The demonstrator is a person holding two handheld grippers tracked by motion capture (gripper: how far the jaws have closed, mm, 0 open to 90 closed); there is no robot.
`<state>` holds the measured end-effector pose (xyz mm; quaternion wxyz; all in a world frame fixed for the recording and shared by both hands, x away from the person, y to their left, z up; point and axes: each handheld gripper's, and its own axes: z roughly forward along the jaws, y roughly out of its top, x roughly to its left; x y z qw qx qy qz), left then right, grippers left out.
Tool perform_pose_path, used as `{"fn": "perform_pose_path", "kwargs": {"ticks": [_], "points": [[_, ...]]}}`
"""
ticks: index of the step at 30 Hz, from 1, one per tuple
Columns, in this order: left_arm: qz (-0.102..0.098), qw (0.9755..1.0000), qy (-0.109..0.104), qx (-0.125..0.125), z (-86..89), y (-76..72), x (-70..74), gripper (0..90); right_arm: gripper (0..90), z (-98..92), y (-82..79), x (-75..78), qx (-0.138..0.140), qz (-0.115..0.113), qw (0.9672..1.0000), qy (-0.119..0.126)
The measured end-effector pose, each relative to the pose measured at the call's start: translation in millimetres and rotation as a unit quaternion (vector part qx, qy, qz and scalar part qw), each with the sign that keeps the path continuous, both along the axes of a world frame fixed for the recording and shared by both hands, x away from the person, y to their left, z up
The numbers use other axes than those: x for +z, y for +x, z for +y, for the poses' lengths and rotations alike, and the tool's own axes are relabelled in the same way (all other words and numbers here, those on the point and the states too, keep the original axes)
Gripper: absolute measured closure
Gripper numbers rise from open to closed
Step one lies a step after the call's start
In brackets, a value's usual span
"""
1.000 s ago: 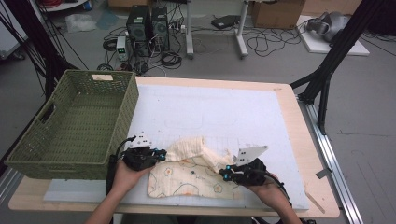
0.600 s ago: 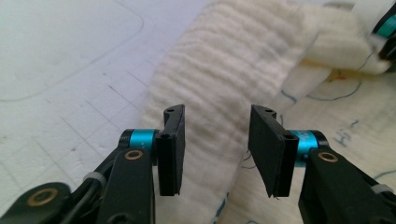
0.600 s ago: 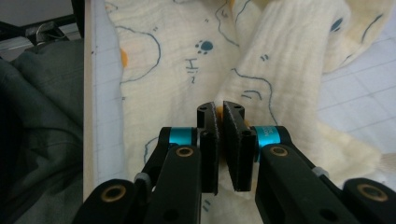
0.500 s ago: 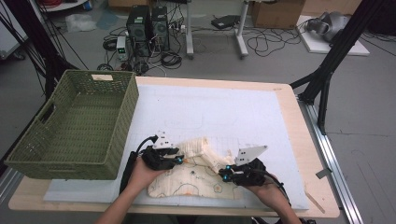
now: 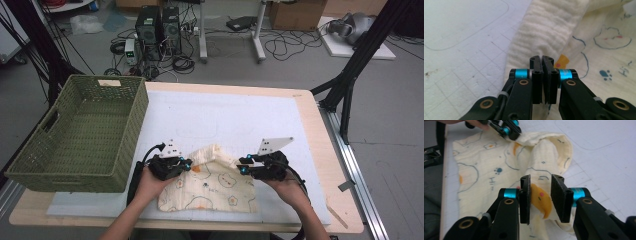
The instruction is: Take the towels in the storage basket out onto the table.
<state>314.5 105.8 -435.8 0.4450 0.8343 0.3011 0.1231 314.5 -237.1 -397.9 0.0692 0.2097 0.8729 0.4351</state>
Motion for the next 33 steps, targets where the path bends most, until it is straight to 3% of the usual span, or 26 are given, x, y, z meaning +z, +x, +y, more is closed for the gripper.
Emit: {"fn": "perform_pose_path", "kwargs": {"ticks": [3, 7, 11, 13, 17, 22, 24, 28, 33], "points": [[0.005, 0.9996, -0.025, 0.011, 7.1, 1.9, 2.1, 86.3, 69.7, 2.2, 10.5, -7.0, -0.006, 0.019, 0.9998, -0.008], [0.013, 0.9982, -0.055, 0.020, 15.4, 3.3, 3.6, 86.2, 83.8, 5.2, 15.8, -14.7, 0.002, 0.044, 0.9989, -0.019], [0.025, 0.9984, -0.050, 0.009, 14.8, 3.6, 2.1, 82.0, 87.1, 6.8, 11.9, -12.9, 0.014, 0.042, 0.9988, -0.023], [0.030, 0.9983, -0.049, 0.006, 11.8, 3.9, 0.9, 72.5, 87.2, 5.5, 9.0, -11.1, 0.015, 0.041, 0.9988, -0.023], [0.023, 0.9989, -0.042, 0.001, 3.0, 3.1, 2.1, 59.6, 87.3, 4.2, -0.9, -9.9, 0.022, 0.035, 0.9989, -0.023], [0.012, 0.9988, -0.047, -0.013, -12.1, 0.9, 8.5, 52.9, 87.4, 5.8, -16.2, -21.2, 0.032, 0.043, 0.9981, -0.030], [0.009, 0.9988, -0.042, -0.024, -19.6, -0.6, 10.4, 52.8, 87.4, 8.0, -22.9, -26.0, 0.041, 0.046, 0.9976, -0.033], [0.011, 0.9992, -0.014, -0.035, -34.2, 0.5, 7.9, 54.4, 87.4, 12.9, -35.9, -32.8, 0.058, 0.050, 0.9964, -0.037], [0.032, 0.9979, 0.041, -0.039, -47.9, 4.2, -5.9, 75.0, 86.7, 13.9, -40.7, -40.1, 0.063, 0.056, 0.9954, -0.045]]}}
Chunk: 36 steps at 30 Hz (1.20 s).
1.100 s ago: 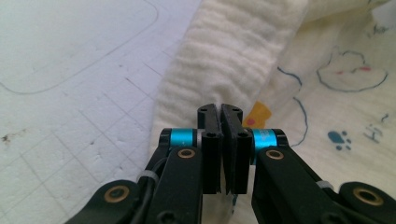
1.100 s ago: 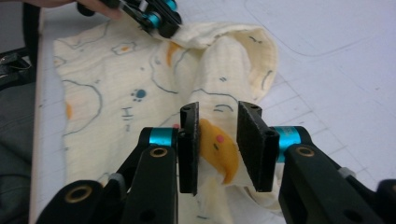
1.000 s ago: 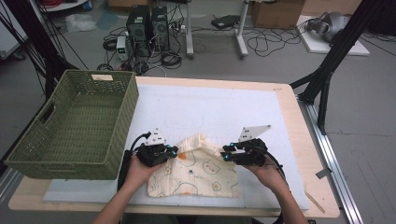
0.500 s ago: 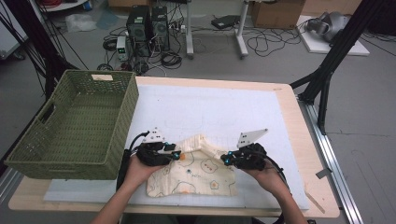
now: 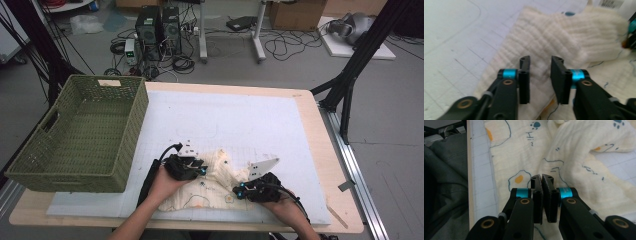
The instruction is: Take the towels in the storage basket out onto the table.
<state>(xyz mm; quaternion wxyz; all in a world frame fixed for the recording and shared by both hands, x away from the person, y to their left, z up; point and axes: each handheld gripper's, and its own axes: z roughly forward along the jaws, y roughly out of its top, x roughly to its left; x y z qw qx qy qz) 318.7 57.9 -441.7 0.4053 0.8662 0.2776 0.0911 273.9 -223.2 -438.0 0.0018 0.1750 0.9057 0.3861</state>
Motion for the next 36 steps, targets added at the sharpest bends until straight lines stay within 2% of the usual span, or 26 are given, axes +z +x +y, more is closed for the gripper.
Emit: {"fn": "perform_pose_path", "kwargs": {"ticks": [2, 4, 8, 11, 15, 18, 20, 23, 25, 27, 29, 33, 36], "points": [[-0.001, 1.0000, 0.000, 0.004, -0.5, 1.1, -1.2, 82.7, 81.5, -0.8, 0.2, 3.8, -0.003, 0.000, 1.0000, 0.005], [-0.004, 1.0000, 0.001, 0.000, -0.3, 1.3, -1.5, 86.2, 78.4, -2.8, 1.3, 12.0, -0.005, -0.010, 0.9998, 0.014], [-0.006, 1.0000, 0.005, -0.003, -0.2, 0.9, -1.3, 87.3, 77.0, -9.5, 9.2, 34.3, -0.022, -0.032, 0.9983, 0.043], [-0.007, 1.0000, 0.004, -0.003, -0.3, 0.8, -1.4, 87.4, 76.7, -16.0, 21.8, 44.4, -0.046, -0.043, 0.9968, 0.051], [-0.007, 1.0000, 0.002, -0.003, 0.2, 0.6, -1.3, 87.6, 72.7, -19.2, 39.0, 38.1, -0.083, -0.035, 0.9955, 0.029], [-0.007, 1.0000, -0.003, -0.003, 2.0, 1.4, -0.1, 87.9, 71.0, -15.5, 46.6, 26.4, -0.091, -0.026, 0.9955, 0.010], [-0.007, 0.9999, -0.012, -0.001, 4.2, 1.1, 2.1, 88.0, 69.8, -12.7, 49.2, 17.5, -0.091, -0.015, 0.9957, -0.006], [-0.006, 0.9995, -0.031, 0.000, 8.9, 1.5, 5.7, 88.3, 70.7, -11.0, 51.9, 2.7, -0.091, 0.009, 0.9956, -0.016], [-0.004, 0.9990, -0.045, 0.005, 12.3, 2.1, 7.4, 88.4, 76.2, -11.3, 51.4, -0.8, -0.089, 0.012, 0.9960, -0.008], [0.000, 0.9980, -0.062, 0.011, 16.9, 3.2, 9.7, 88.4, 86.4, -12.1, 51.8, -0.9, -0.077, 0.027, 0.9966, -0.002], [0.001, 0.9964, -0.082, 0.020, 21.9, 4.3, 12.5, 88.4, 88.4, -12.3, 50.5, 1.1, -0.075, 0.018, 0.9970, -0.004], [0.001, 0.9938, -0.105, 0.037, 30.6, 5.1, 16.5, 88.4, 88.6, -17.6, 49.2, 10.2, -0.086, 0.001, 0.9963, 0.005], [0.000, 0.9926, -0.114, 0.042, 35.8, 5.7, 18.2, 88.4, 88.6, -25.7, 50.8, 20.6, -0.099, -0.012, 0.9949, 0.018]]}}
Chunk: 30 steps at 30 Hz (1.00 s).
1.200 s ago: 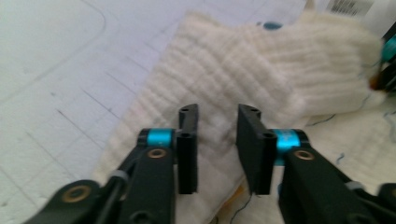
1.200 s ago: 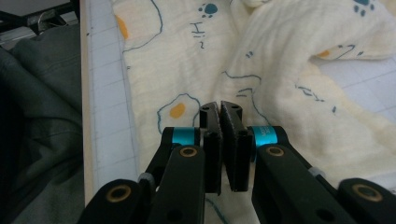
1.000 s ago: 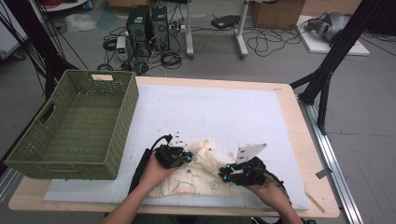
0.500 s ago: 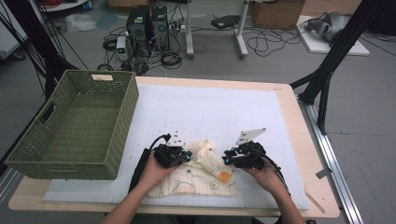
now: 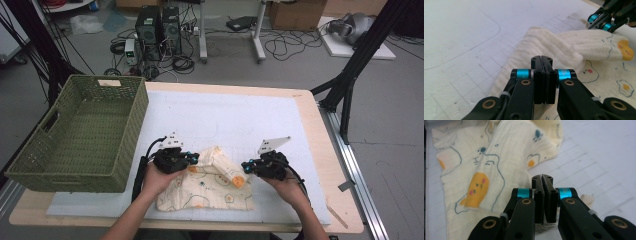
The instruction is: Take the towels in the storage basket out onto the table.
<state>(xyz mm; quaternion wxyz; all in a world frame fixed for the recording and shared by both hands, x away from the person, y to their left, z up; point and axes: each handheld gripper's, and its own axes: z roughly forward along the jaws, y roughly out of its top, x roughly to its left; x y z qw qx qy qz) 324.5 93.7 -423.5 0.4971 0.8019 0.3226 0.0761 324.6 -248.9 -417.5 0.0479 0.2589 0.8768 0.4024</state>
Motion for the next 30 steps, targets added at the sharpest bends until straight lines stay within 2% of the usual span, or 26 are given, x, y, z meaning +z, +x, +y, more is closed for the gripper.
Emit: {"fn": "perform_pose_path", "kwargs": {"ticks": [7, 8, 10, 13, 17, 18, 19, 21, 23, 25, 27, 29, 30], "points": [[0.002, 1.0000, 0.000, 0.004, 1.8, 0.8, -0.9, 87.0, 88.8, -13.1, 4.6, 22.5, -0.030, -0.040, 0.9987, 0.009], [0.003, 1.0000, 0.000, 0.001, 0.7, 1.4, -1.5, 84.4, 88.8, -13.5, 5.7, 24.6, -0.034, -0.046, 0.9983, 0.008], [0.019, 0.9998, 0.002, -0.008, -4.1, 2.1, -4.8, 72.6, 88.7, -12.9, 8.1, 26.8, -0.033, -0.046, 0.9984, 0.004], [0.014, 0.9992, 0.028, -0.024, -13.7, 0.7, -8.5, 62.3, 88.8, -11.3, 10.5, 27.6, -0.035, -0.048, 0.9982, -0.004], [0.008, 0.9977, 0.057, -0.037, -26.6, 0.5, -12.4, 57.8, 88.8, -9.9, 13.9, 23.7, -0.034, -0.038, 0.9986, -0.012], [0.006, 0.9973, 0.063, -0.036, -29.0, 0.4, -13.7, 58.3, 88.8, -8.4, 14.3, 22.6, -0.032, -0.038, 0.9986, -0.017], [0.002, 0.9958, 0.082, -0.041, -31.9, 0.9, -16.1, 61.6, 88.8, -7.2, 14.2, 22.0, -0.030, -0.037, 0.9987, -0.020], [-0.008, 0.9927, 0.113, -0.042, -36.7, 0.6, -20.2, 77.6, 88.8, -3.6, 15.0, 20.3, -0.024, -0.036, 0.9988, -0.024], [-0.017, 0.9931, 0.110, -0.037, -37.0, 0.9, -19.1, 88.8, 88.8, -1.2, 16.0, 18.9, -0.022, -0.034, 0.9987, -0.031], [-0.029, 0.9944, 0.098, -0.026, -33.9, 0.9, -15.2, 89.2, 88.8, -0.4, 17.9, 18.8, -0.022, -0.038, 0.9985, -0.033], [-0.035, 0.9964, 0.077, -0.008, -27.1, 2.5, -10.1, 89.5, 88.9, -1.1, 20.5, 22.2, -0.024, -0.045, 0.9979, -0.039], [-0.040, 0.9968, 0.068, 0.011, -20.1, 6.0, -5.0, 89.7, 89.0, -2.7, 24.5, 29.9, -0.035, -0.054, 0.9970, -0.042], [-0.046, 0.9971, 0.056, 0.026, -16.5, 7.7, -2.0, 89.7, 89.1, -3.7, 27.5, 35.3, -0.040, -0.063, 0.9963, -0.043]]}}
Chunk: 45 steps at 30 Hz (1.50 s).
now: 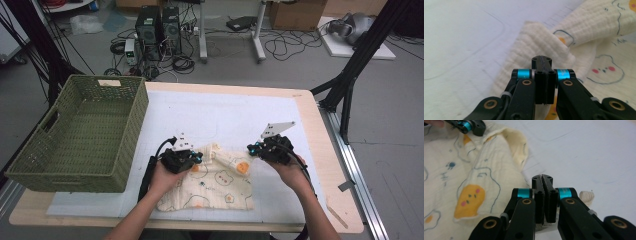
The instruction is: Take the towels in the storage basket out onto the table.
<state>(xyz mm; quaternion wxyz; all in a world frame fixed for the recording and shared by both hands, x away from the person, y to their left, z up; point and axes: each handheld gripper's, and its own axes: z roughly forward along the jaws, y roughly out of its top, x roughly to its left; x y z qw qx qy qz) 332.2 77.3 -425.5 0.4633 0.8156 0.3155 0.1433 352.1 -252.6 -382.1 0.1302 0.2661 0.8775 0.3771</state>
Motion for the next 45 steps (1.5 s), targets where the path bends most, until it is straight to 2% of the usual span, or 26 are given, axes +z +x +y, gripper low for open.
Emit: {"fn": "perform_pose_path", "kwargs": {"ticks": [2, 4, 5, 7, 8, 9, 10, 11, 12, 15, 18, 20, 22, 23, 25, 28, 30, 34, 37, 39, 41, 42, 43, 45], "points": [[-0.010, 0.9988, -0.039, 0.026, 8.2, 3.9, 7.1, 89.7, 89.2, -1.2, 5.7, 12.1, -0.008, -0.020, 0.9998, -0.001], [-0.037, 0.9962, -0.053, 0.059, 14.2, 9.6, 14.6, 89.7, 89.1, -1.7, 11.7, 23.0, -0.022, -0.034, 0.9992, 0.000], [-0.043, 0.9939, -0.059, 0.082, 17.2, 13.6, 18.2, 89.6, 89.1, -2.0, 16.9, 26.9, -0.032, -0.046, 0.9984, -0.002], [-0.059, 0.9860, -0.082, 0.133, 26.1, 20.8, 21.5, 88.7, 88.8, -3.3, 26.3, 33.0, -0.053, -0.060, 0.9968, 0.001], [-0.049, 0.9829, -0.087, 0.155, 29.8, 24.3, 21.1, 80.7, 84.8, -4.3, 30.3, 33.9, -0.063, -0.066, 0.9958, 0.005], [-0.037, 0.9831, -0.083, 0.159, 32.5, 26.6, 19.7, 77.3, 76.3, -5.0, 33.6, 32.6, -0.069, -0.066, 0.9953, 0.011], [-0.032, 0.9844, -0.072, 0.157, 33.9, 27.1, 18.2, 74.6, 69.4, -4.9, 36.0, 30.3, -0.077, -0.067, 0.9948, 0.008], [-0.031, 0.9861, -0.066, 0.150, 34.5, 25.9, 16.8, 72.9, 69.3, -4.3, 36.7, 27.7, -0.081, -0.062, 0.9947, 0.002], [-0.033, 0.9875, -0.062, 0.141, 35.0, 23.8, 15.6, 72.5, 69.5, -4.8, 36.2, 24.9, -0.074, -0.054, 0.9957, 0.004], [-0.032, 0.9890, -0.055, 0.134, 35.9, 17.7, 13.4, 69.3, 69.4, -3.0, 26.2, 17.6, -0.057, -0.049, 0.9972, -0.001], [-0.029, 0.9919, -0.044, 0.115, 35.7, 10.8, 10.8, 67.8, 66.7, -1.5, 11.1, 9.0, -0.029, -0.032, 0.9990, 0.007], [-0.027, 0.9945, -0.032, 0.096, 35.5, 2.3, 8.3, 67.1, 64.8, -0.4, -2.7, 2.5, -0.006, -0.024, 0.9995, 0.021], [-0.030, 0.9955, -0.030, 0.085, 35.8, -6.3, 5.5, 66.5, 62.7, 1.7, -17.0, -3.1, 0.014, -0.022, 0.9995, 0.016], [-0.028, 0.9961, -0.026, 0.080, 36.5, -8.7, 4.9, 66.1, 62.5, 2.6, -26.2, -7.6, 0.025, -0.022, 0.9991, 0.026], [-0.027, 0.9972, -0.013, 0.069, 37.0, -15.2, 3.9, 65.0, 59.8, 4.3, -37.2, -14.2, 0.038, -0.016, 0.9987, 0.028], [-0.021, 0.9982, -0.012, 0.056, 40.7, -26.6, 0.0, 64.3, 57.3, 5.8, -54.0, -25.6, 0.060, -0.006, 0.9974, 0.039], [-0.017, 0.9986, -0.008, 0.050, 45.2, -34.2, -2.9, 63.5, 56.8, 5.6, -63.5, -33.0, 0.074, 0.003, 0.9961, 0.047], [-0.011, 0.9992, -0.004, 0.040, 51.9, -48.5, -7.6, 62.0, 56.1, 6.3, -78.5, -46.3, 0.102, 0.025, 0.9933, 0.047], [-0.010, 0.9994, 0.010, 0.031, 55.3, -58.6, -11.7, 58.8, 59.2, 6.7, -85.2, -54.7, 0.119, 0.036, 0.9920, 0.026], [0.007, 0.9996, 0.019, 0.020, 57.1, -63.5, -15.2, 56.7, 62.5, 7.0, -86.3, -60.5, 0.119, 0.047, 0.9917, 0.012], [0.016, 0.9993, 0.032, 0.010, 58.3, -66.6, -17.5, 55.8, 73.0, 5.6, -86.0, -61.6, 0.116, 0.044, 0.9921, 0.015], [0.020, 0.9990, 0.040, 0.005, 59.1, -67.7, -18.8, 56.3, 81.5, 5.1, -85.4, -61.5, 0.113, 0.045, 0.9925, 0.014], [0.027, 0.9986, 0.045, -0.002, 59.7, -68.4, -20.1, 59.9, 86.7, 4.8, -84.4, -61.7, 0.119, 0.060, 0.9909, 0.021], [0.034, 0.9983, 0.047, -0.009, 61.2, -69.6, -22.6, 66.8, 88.7, 4.5, -83.9, -61.2, 0.127, 0.066, 0.9895, 0.020]]}}
